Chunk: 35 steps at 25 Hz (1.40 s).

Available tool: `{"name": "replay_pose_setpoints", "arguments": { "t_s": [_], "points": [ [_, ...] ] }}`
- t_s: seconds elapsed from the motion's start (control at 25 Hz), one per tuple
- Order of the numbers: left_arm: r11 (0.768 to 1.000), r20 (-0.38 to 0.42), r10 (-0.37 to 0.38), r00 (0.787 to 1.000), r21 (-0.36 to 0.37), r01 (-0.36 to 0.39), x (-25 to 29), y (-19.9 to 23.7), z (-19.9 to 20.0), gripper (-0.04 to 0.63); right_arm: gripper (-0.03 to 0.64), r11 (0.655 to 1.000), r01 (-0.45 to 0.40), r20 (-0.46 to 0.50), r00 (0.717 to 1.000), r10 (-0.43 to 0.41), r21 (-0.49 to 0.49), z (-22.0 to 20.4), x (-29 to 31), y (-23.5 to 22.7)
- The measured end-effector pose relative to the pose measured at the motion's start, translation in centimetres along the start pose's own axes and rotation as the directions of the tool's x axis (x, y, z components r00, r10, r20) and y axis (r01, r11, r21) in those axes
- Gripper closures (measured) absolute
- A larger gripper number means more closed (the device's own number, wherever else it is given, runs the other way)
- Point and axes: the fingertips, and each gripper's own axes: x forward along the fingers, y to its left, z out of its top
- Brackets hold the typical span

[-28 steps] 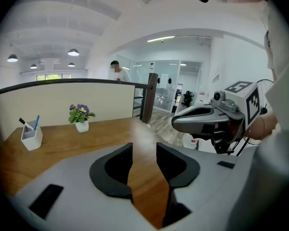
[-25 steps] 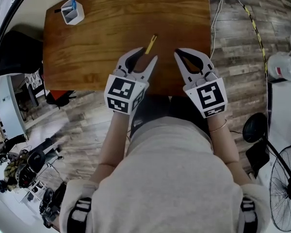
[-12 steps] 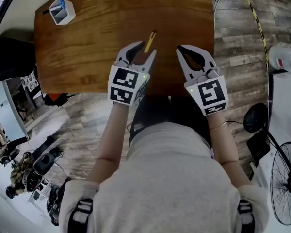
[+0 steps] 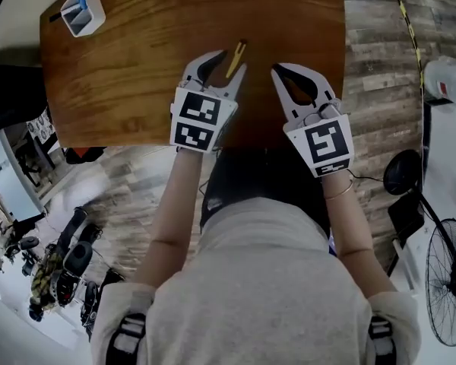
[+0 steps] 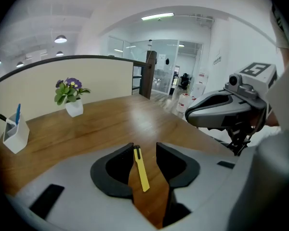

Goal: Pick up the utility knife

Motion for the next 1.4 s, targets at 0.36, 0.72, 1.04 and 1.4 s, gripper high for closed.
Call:
{"name": "replay_pose_setpoints", "arguments": {
  "t_s": [0.36,0.72,1.04,1.4],
  "points": [
    [0.999,-0.052,-0.032,0.998,0.002,0.032,2.7,1.1,-1.7,0.448,0.604,1.000,0.002,-0.043,0.999,-0.002,0.020,-1.4,2.3,0.2],
    [0.998,-0.111,-0.046,0.993,0.027,0.050,5.2,1.4,-2.5,0.448,0.604,0.999,0.031,-0.069,0.997,-0.028,0.043,-2.3,3.0,-0.9],
    [0.998,-0.163,-0.033,0.986,0.055,0.043,6.0,1.3,-3.3,0.457,0.604,0.998,0.025,-0.069,0.997,-0.021,0.057,-2.5,3.6,-1.2],
    [0.998,-0.175,-0.023,0.984,0.051,0.032,6.2,1.3,-3.3,0.469,0.604,0.998,0.019,-0.067,0.998,-0.015,0.061,-2.6,3.5,-1.7]
  ]
}}
